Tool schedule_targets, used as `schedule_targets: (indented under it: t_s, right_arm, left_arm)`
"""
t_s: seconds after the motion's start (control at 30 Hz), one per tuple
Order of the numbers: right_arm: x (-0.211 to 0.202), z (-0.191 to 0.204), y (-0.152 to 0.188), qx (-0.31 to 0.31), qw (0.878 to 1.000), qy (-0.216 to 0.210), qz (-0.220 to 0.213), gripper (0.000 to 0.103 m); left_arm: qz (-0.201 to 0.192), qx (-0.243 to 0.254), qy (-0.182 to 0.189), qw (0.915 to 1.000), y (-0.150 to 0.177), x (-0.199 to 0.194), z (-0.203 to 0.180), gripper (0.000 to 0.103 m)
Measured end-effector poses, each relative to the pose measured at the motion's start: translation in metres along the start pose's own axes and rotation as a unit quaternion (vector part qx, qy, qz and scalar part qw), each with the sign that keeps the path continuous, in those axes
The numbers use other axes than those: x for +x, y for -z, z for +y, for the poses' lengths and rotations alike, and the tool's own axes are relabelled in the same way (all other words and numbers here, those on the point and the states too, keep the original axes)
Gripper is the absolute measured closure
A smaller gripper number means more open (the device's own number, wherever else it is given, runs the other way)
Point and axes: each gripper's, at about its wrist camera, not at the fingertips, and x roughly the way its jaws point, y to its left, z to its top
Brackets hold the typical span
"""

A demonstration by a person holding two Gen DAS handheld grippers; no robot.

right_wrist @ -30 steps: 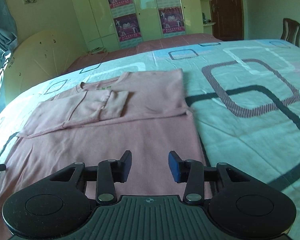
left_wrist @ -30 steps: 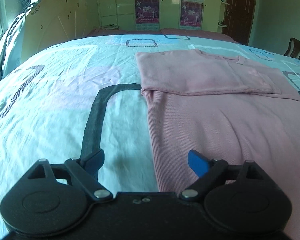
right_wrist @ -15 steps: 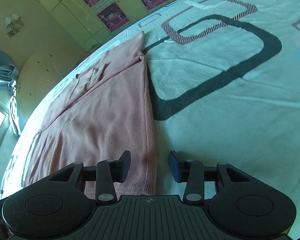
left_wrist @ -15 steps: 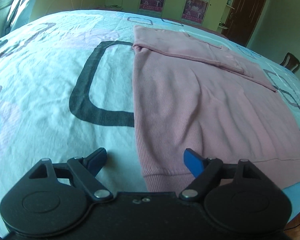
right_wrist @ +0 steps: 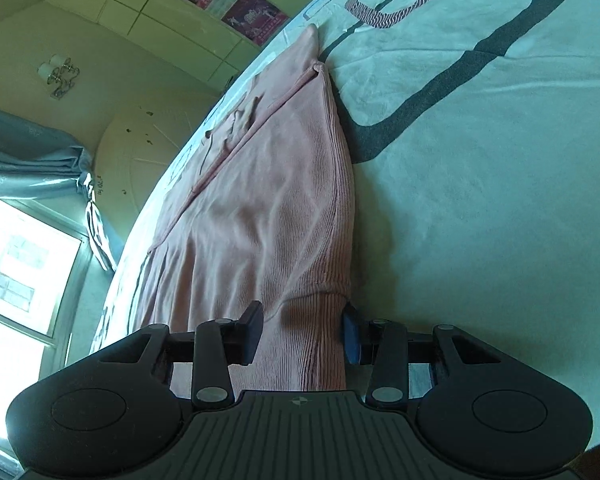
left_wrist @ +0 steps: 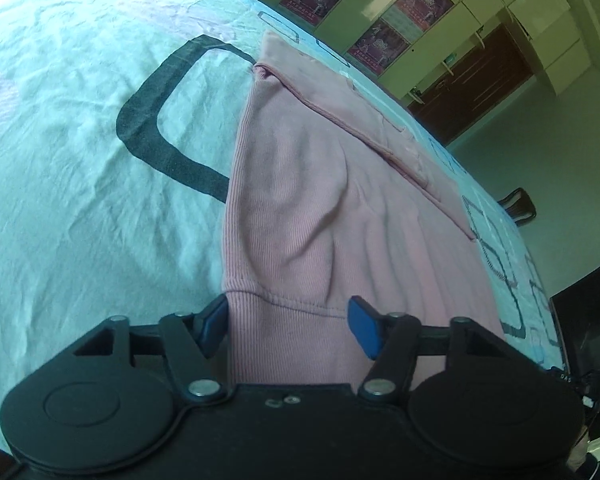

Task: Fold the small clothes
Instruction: 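Grasp the ribbed hem of the pink sweatshirt with both grippers, then lift the held hem and fold it over toward the collar, open both grippers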

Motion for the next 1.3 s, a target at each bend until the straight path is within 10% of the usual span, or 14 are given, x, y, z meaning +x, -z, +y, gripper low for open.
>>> schedule_targets:
  t_s: [0.6, 0.77, 0.9, 1.3]
  right_arm:
    - [0.019, -0.016, -0.026, 0.008, 0.998, -0.052, 0.027, 0.061]
    - [0.005, -0.01, 0.001, -0.023, 0.996, -0.07, 0.044, 0.063]
    - [0.006, -0.003, -0.003, -0.048, 0.996, -0.066, 0.045, 0.095]
    - [-0.006, 0.012, 0.0, -0.09, 0.995, -0.049, 0.017, 0.095]
  left_arm:
    - [0.02, -0.009, 0.058, 0.998, -0.02, 0.027, 0.005, 0.053]
    - [0.025, 0.067, 0.017, 0.9973, -0.004, 0.019, -0.011, 0.064]
    - [0.013, 0.063, -0.01, 0.9979, -0.008, 0.022, -0.013, 0.098]
    - [-0.038, 0.006, -0.033, 0.9987, 0.006, 0.001, -0.011, 0.098]
